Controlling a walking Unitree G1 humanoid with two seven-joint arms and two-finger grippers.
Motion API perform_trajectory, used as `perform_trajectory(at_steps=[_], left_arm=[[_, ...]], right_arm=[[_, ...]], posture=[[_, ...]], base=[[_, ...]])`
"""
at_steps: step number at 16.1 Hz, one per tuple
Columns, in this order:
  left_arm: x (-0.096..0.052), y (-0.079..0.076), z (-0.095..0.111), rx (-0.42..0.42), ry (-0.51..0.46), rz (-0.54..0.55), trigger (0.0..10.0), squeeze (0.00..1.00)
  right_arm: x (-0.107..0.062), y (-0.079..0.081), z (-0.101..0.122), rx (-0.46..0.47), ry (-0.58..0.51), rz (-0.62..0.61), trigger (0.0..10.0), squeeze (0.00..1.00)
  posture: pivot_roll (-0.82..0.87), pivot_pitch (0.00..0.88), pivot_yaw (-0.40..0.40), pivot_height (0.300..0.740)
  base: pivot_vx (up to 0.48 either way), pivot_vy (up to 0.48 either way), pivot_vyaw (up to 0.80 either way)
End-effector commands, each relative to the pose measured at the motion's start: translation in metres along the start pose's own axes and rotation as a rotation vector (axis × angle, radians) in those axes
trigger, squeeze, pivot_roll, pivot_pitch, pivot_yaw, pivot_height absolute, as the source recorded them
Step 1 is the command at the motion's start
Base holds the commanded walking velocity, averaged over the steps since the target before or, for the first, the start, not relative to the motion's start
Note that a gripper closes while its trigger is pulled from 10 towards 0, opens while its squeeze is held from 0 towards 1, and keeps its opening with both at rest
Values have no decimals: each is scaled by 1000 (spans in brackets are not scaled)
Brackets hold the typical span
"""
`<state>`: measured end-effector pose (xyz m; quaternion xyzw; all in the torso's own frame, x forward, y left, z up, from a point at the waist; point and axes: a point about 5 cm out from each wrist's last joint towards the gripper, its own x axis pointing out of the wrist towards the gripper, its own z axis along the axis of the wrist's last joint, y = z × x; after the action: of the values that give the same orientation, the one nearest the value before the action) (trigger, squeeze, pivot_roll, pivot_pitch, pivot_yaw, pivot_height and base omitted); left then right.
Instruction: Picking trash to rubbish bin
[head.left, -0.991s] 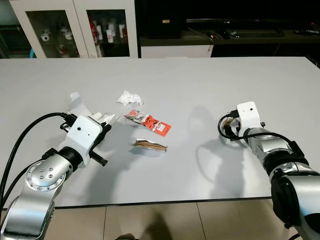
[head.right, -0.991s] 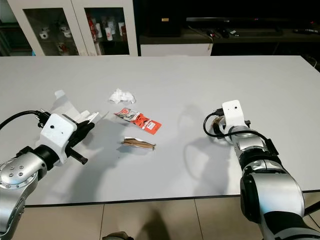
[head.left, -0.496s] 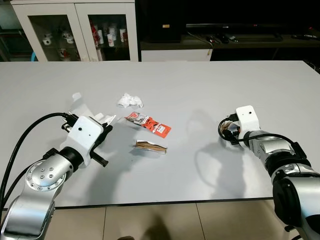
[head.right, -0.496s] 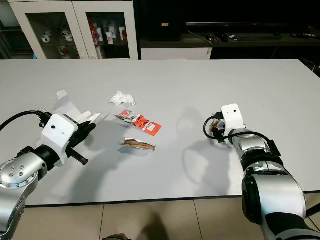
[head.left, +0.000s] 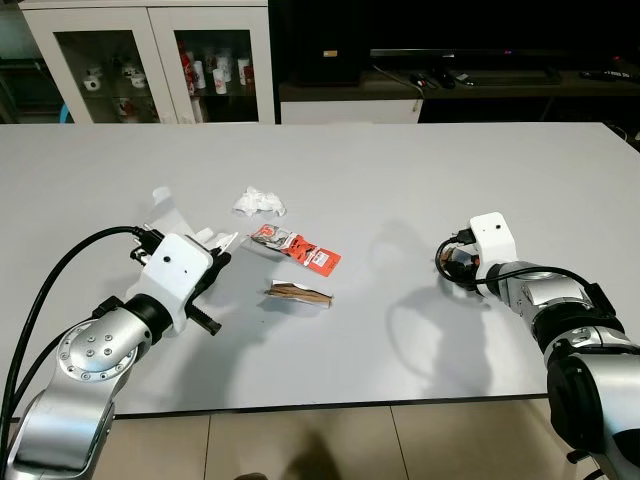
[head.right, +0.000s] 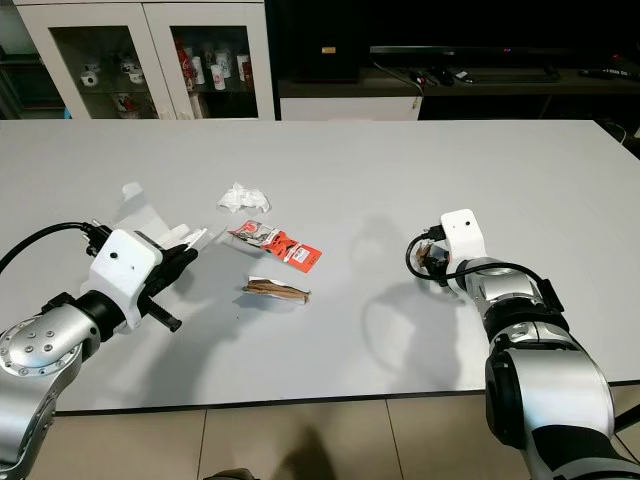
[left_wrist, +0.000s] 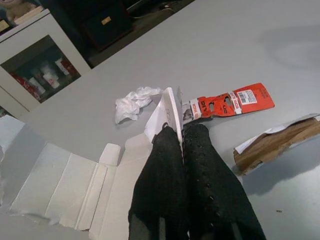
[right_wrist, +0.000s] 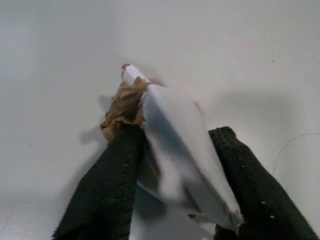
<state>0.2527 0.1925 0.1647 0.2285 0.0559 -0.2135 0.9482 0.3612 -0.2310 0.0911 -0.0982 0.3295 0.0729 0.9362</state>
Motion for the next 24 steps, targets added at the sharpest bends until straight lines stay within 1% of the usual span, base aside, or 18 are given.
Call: perform_trajectory(at_steps=[1, 4, 6, 8, 10, 11, 12, 13, 14, 15, 16, 17, 18, 19, 20, 22, 23, 24], left_arm=[[3, -2, 1, 5, -2, -16, 10000, 0], [6, -4, 1, 1, -5, -20, 10000, 0], [8, -3, -2, -17, -7, -3, 10000, 0], [10, -1, -11, -113, 22, 66, 10000, 0], [10, -5, -9, -132, 5, 81, 10000, 0], [10, -8, -5, -148, -19, 92, 10000, 0], [10, -9, -1, -153, -40, 100, 10000, 0], [12, -9, 6, -157, -65, 106, 10000, 0], [13, -9, 8, -154, -73, 106, 10000, 0], [15, -9, 16, -125, -96, 99, 10000, 0], [17, -6, 25, -122, -132, 105, 10000, 0], [19, -5, 36, -135, -181, 110, 10000, 0], [20, -5, 40, -137, -196, 110, 10000, 0], [21, -7, 41, -138, -202, 107, 10000, 0], [23, -9, 41, -143, -202, 106, 10000, 0], [25, -11, 41, -149, -201, 102, 10000, 0], [25, -16, 39, -165, -193, 94, 10000, 0], [26, -18, 38, -168, -188, 91, 10000, 0]], right_arm=[[2, 6, -27, 26, 123, 40, 0, 0], [1, 5, -27, 70, 112, 68, 0, 0], [2, 8, -19, 207, 33, 102, 0, 0], [1, 7, -1, 277, -110, 108, 0, 0], [-2, 8, 17, 323, -249, 138, 0, 0], [-7, 7, 26, 345, -344, 132, 0, 0], [-12, 8, 29, 349, -411, 114, 0, 0], [-24, 11, 30, 372, -497, 105, 0, 0], [-30, 13, 29, 373, -532, 91, 0, 0], [-41, 17, 28, 364, -590, 71, 0, 0], [-54, 18, 29, 366, -664, 23, 0, 0], [-72, 24, 33, 373, -772, -10, 0, 0], [-80, 27, 32, 356, -803, -40, 1765, 0], [-84, 30, 29, 374, -803, -85, 10000, 0], [-89, 37, 26, 347, -800, -104, 10000, 0], [-93, 46, 23, 352, -793, -100, 10000, 0], [-96, 56, 20, 354, -792, -96, 10000, 0], [-95, 63, 18, 327, -771, -82, 10000, 0]], posture=[[222, 0, -1, 740], [205, 0, -3, 740], [188, 0, -8, 740], [163, 0, -13, 740], [138, 0, -26, 740], [129, 0, -27, 740], [116, 0, -29, 740], [107, 0, -26, 740], [102, 0, -25, 740], [97, 0, -25, 740], [88, 0, -24, 740], [66, 0, -17, 740], [62, 0, -16, 740], [59, 0, -16, 740], [48, 0, -17, 740], [46, 0, -16, 740], [35, 0, -19, 740], [37, 0, -24, 740]], base=[[0, 0, 0], [0, 0, 0], [0, 0, 0], [0, 0, 0], [0, 0, 0], [0, 0, 0], [0, 0, 0], [0, 0, 0], [0, 0, 0], [0, 0, 0], [0, 0, 0], [0, 0, 0], [0, 0, 0], [0, 0, 0], [0, 0, 0], [0, 0, 0], [0, 0, 0], [0, 0, 0]])
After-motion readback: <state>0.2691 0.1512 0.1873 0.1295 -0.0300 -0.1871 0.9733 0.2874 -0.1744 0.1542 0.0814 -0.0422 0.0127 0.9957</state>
